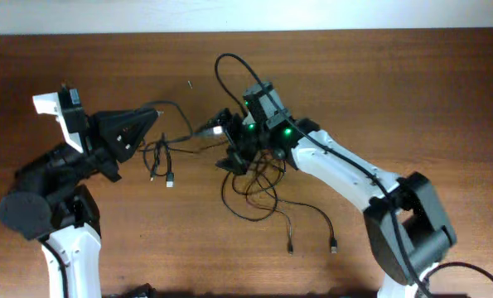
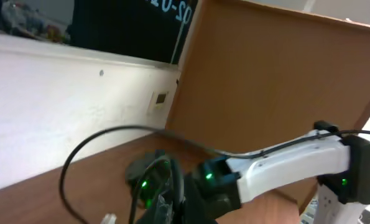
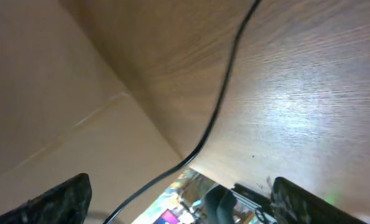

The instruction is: Untangle cables

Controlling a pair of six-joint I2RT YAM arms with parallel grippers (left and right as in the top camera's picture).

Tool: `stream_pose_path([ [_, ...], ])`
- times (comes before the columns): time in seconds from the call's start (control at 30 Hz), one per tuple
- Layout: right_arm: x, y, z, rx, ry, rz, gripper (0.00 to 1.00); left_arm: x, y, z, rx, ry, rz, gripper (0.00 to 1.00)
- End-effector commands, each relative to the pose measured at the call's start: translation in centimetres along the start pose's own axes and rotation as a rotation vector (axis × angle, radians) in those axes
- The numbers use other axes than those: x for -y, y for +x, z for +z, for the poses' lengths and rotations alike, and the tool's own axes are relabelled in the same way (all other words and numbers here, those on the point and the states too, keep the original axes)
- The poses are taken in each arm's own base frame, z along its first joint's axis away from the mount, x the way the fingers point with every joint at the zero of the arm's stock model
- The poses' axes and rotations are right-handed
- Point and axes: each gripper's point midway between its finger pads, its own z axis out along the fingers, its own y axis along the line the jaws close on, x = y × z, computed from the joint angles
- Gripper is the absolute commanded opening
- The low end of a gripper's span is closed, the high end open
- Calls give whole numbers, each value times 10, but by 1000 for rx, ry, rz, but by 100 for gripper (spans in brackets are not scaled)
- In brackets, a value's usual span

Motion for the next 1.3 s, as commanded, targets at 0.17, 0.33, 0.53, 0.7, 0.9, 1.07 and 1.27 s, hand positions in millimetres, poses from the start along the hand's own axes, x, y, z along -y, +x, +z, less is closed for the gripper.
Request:
stream_pose_path([
  [0.17,2,0,15,-90,-16,130,92,32,-19,-1,52,5,125,0],
  [0.33,-1,5,19,-93,-23,110,27,33,-25,-2,79,-2,120,0],
  [0.53,33,-181,-133,456,32,-149,4,14,-38,-31,118,-149,134,0],
  [0.7,145,-255,-283,645,167,61,4,-6,-50,-61,166,-287,149,0],
  [0.9,184,-243,-308,578,230,51,4,-8,-55,-64,201,-301,101,0],
  [1.07,99,-170,-261,336,71,-332,81,-28,-33,-44,172,-248,-161,0],
  [1.27,70,-98,-334,624,267,-473,82,-77,98,50,-53,-405,-564,0],
])
